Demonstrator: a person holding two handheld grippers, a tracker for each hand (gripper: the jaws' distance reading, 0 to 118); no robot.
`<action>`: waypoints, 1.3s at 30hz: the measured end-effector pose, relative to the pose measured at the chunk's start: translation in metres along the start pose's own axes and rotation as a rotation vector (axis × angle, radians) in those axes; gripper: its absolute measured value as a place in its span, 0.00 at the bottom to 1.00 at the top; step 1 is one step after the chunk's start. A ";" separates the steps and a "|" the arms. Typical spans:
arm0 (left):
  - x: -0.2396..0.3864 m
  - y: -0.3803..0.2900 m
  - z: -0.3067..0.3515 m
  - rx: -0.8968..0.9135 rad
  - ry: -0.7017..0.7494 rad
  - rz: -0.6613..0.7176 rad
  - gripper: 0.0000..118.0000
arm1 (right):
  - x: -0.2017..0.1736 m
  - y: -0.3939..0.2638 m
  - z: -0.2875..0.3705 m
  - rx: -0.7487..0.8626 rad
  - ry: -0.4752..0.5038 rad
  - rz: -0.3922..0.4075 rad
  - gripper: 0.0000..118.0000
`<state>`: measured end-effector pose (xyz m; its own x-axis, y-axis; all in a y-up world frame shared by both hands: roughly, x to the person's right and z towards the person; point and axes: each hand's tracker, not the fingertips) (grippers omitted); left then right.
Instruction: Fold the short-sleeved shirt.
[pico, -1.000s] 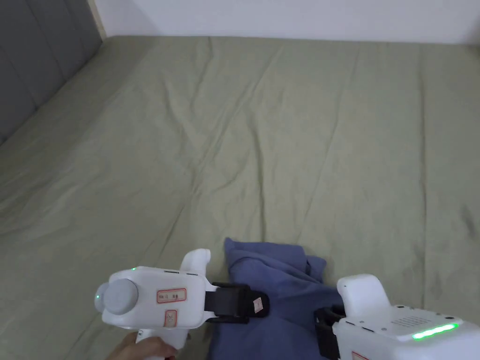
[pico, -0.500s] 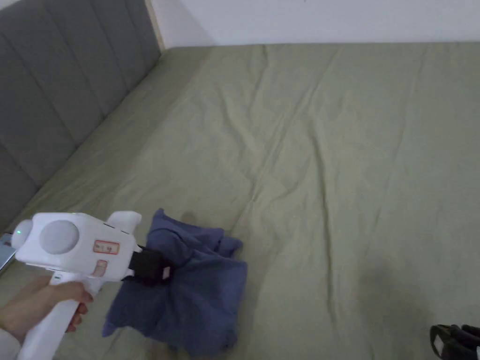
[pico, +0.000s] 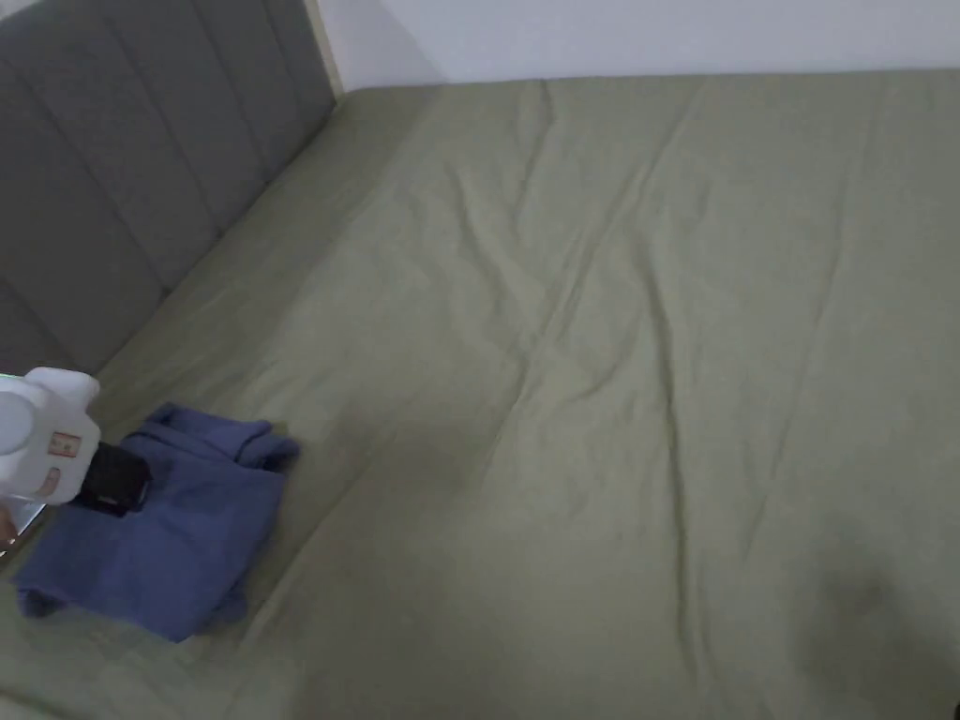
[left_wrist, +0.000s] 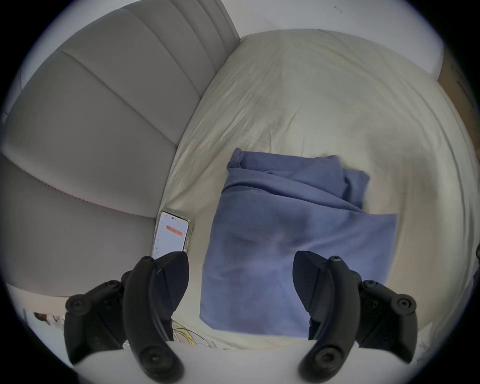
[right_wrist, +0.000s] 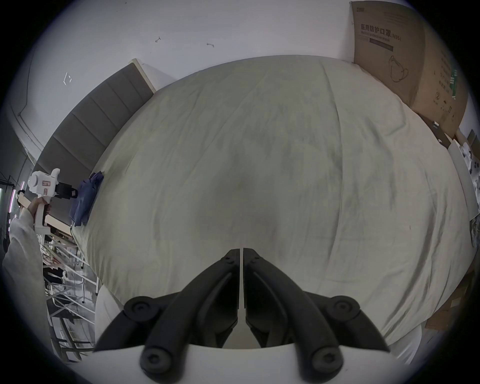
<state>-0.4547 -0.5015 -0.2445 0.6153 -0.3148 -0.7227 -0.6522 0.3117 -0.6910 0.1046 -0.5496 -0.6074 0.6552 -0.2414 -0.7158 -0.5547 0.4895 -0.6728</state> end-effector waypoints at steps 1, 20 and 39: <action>0.002 -0.002 0.012 0.016 -0.022 0.008 0.74 | -0.002 0.000 0.003 0.007 0.006 -0.002 0.03; 0.255 -0.144 0.265 0.724 -0.284 0.009 0.00 | -0.036 -0.002 0.134 0.434 -0.056 0.118 0.03; 0.296 -0.196 0.371 1.091 -0.272 0.111 0.62 | -0.038 -0.020 0.239 0.876 -0.245 0.152 0.87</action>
<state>0.0195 -0.3226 -0.3282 0.7409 -0.0722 -0.6677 -0.0562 0.9840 -0.1688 0.2133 -0.3493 -0.5221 0.7527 0.0123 -0.6582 -0.1225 0.9850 -0.1217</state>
